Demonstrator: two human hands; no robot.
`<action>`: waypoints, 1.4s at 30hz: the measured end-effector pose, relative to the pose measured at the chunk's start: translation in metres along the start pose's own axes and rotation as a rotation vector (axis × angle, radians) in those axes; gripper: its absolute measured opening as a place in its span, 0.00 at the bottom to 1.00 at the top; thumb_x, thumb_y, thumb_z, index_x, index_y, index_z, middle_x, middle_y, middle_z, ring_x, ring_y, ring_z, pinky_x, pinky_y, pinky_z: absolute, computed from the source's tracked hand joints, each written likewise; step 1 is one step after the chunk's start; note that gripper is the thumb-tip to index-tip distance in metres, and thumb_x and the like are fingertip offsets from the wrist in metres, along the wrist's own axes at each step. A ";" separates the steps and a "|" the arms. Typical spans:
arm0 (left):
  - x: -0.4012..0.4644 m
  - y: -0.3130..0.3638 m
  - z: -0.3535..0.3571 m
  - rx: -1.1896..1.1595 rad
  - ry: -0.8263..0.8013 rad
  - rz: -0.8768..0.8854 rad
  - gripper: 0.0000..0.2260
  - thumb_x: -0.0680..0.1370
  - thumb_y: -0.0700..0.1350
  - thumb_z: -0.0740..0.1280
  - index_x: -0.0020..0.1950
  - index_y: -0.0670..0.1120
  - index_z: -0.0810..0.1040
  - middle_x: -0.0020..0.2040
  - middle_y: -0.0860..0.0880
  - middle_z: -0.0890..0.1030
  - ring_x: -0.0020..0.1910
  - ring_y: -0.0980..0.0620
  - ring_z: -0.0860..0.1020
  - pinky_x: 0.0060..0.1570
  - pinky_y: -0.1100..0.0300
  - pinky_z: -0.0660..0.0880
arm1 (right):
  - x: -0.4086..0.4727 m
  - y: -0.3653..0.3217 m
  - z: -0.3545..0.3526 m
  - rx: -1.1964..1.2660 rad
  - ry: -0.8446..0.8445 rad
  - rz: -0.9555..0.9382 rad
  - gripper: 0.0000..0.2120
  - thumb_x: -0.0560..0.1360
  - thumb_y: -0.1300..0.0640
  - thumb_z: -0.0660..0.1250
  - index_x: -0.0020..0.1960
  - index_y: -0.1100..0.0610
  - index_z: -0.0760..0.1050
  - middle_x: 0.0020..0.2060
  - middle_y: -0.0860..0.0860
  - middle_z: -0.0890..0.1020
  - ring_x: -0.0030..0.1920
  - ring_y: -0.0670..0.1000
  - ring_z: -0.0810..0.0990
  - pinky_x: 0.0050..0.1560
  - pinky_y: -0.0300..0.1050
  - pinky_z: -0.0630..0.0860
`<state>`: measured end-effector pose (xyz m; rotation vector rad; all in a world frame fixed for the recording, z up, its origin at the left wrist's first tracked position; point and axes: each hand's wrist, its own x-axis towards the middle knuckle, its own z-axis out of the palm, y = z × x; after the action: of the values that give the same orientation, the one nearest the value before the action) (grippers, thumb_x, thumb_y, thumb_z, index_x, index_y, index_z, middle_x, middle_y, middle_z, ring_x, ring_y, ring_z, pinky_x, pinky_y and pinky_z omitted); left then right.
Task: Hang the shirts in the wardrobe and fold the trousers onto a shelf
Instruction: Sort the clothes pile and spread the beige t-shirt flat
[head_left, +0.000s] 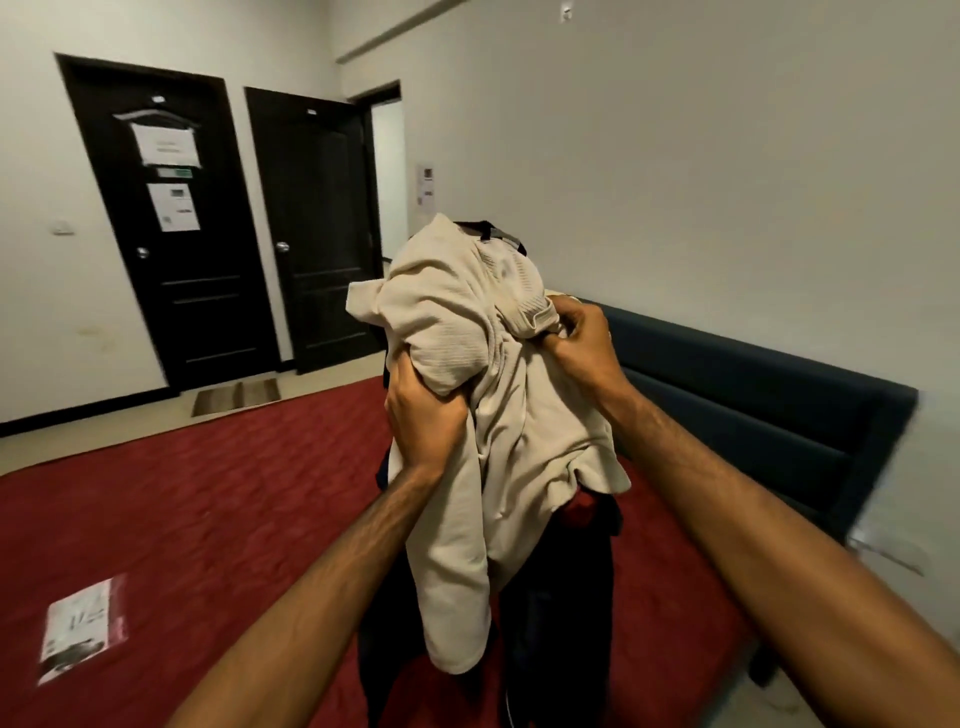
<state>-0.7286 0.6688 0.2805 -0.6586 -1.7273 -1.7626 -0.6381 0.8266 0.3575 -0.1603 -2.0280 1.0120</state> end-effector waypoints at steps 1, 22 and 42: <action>0.008 -0.004 0.009 0.018 0.029 0.011 0.30 0.69 0.40 0.76 0.69 0.38 0.72 0.64 0.40 0.78 0.63 0.41 0.77 0.62 0.57 0.71 | 0.017 0.011 0.003 0.023 -0.019 -0.021 0.17 0.71 0.70 0.70 0.58 0.58 0.83 0.52 0.50 0.85 0.54 0.48 0.82 0.60 0.47 0.78; 0.035 -0.283 0.143 1.097 -0.801 -0.351 0.42 0.79 0.54 0.66 0.82 0.42 0.43 0.78 0.41 0.61 0.74 0.39 0.64 0.69 0.34 0.63 | 0.176 0.397 0.153 -0.484 -0.957 -0.005 0.36 0.70 0.46 0.72 0.71 0.63 0.67 0.66 0.62 0.72 0.68 0.63 0.70 0.65 0.53 0.70; -0.124 -0.288 0.193 1.433 -0.856 -0.285 0.35 0.80 0.63 0.50 0.81 0.42 0.56 0.81 0.41 0.53 0.81 0.41 0.52 0.72 0.30 0.58 | 0.062 0.492 0.146 -0.552 -1.119 -0.505 0.43 0.75 0.29 0.53 0.81 0.53 0.49 0.81 0.52 0.50 0.80 0.54 0.49 0.77 0.62 0.46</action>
<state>-0.8516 0.8676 -0.0036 -0.4608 -3.0661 0.0924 -0.9007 1.0940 0.0022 0.7625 -3.0700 0.1381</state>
